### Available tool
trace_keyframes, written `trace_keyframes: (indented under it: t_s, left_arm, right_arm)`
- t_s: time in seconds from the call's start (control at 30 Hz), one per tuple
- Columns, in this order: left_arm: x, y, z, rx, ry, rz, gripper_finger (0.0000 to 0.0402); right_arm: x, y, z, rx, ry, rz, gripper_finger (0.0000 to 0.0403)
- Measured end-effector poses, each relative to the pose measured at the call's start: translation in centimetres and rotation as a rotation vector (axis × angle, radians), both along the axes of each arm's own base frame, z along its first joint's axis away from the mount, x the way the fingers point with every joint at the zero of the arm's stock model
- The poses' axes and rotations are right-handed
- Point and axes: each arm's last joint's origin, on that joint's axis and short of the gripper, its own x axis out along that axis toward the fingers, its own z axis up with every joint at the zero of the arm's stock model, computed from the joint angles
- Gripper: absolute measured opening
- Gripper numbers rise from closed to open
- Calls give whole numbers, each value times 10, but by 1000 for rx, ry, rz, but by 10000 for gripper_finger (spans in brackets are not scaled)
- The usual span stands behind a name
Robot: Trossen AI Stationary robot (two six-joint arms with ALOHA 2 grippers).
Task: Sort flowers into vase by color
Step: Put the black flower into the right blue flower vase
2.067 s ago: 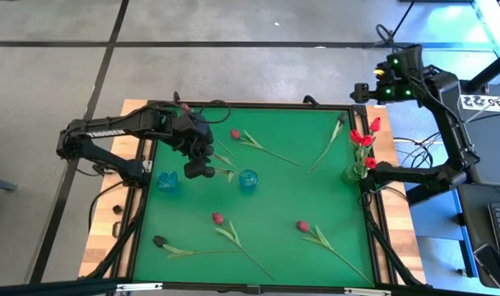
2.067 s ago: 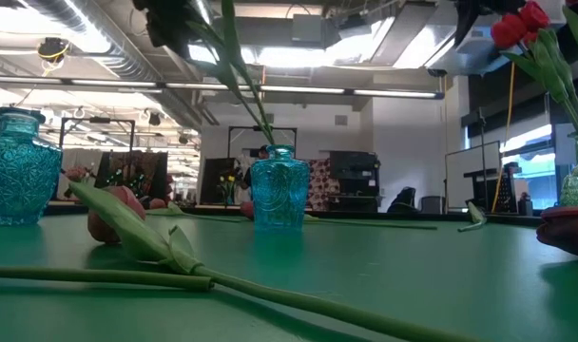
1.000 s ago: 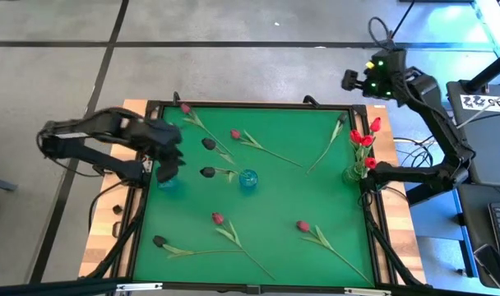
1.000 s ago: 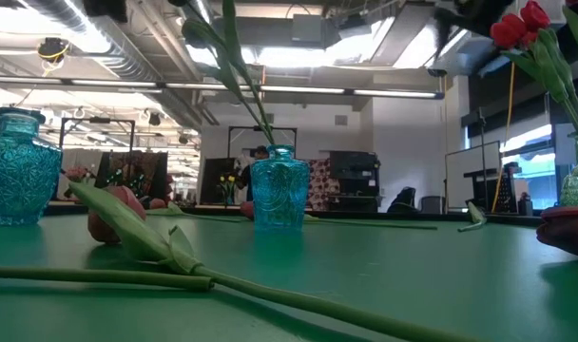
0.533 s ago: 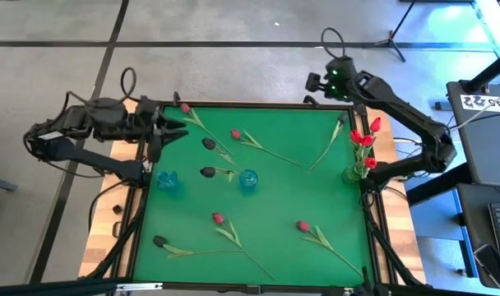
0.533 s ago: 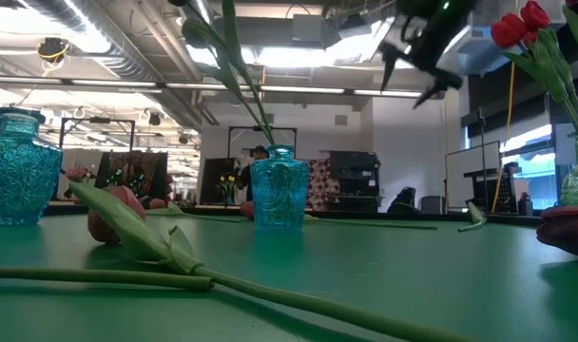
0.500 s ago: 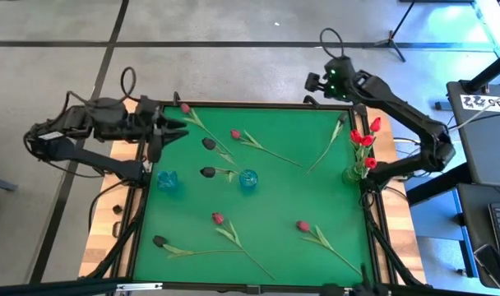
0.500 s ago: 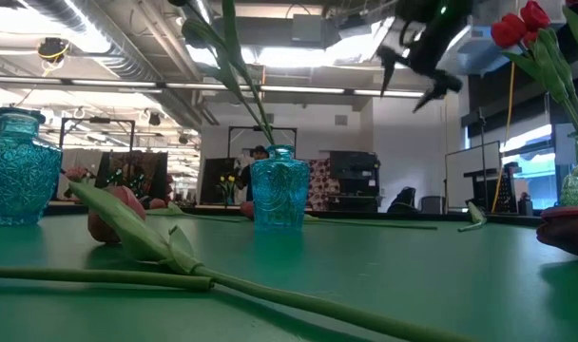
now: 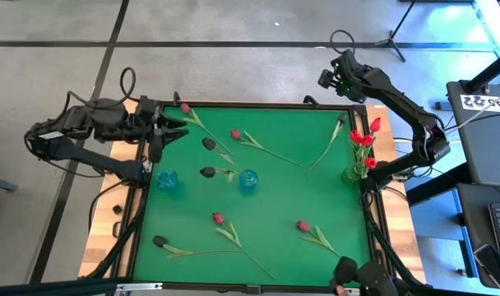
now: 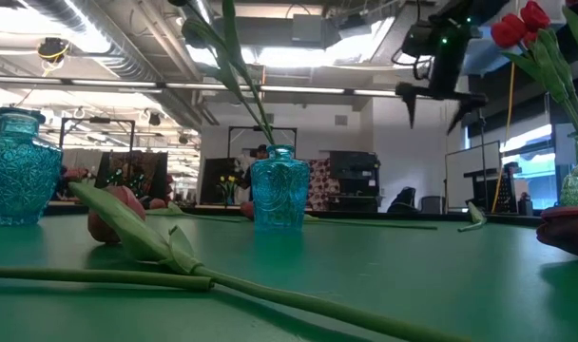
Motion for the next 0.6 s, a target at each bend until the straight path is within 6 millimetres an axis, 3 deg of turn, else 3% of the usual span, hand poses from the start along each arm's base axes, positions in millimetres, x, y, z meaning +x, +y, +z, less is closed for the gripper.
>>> trace_keyframes:
  t_s: [0.17,0.4,0.6]
  left_arm:
    - [3,-3,-7,12,19,-7,146]
    - [9,-3,-21,-13,44,25,146]
    - [9,-3,-21,-25,35,34,146]
  right_arm:
    - [-12,-2,-21,84,29,-35,379]
    - [-23,6,-65,210,101,-66,379]
    - [-23,6,-82,262,161,-32,379]
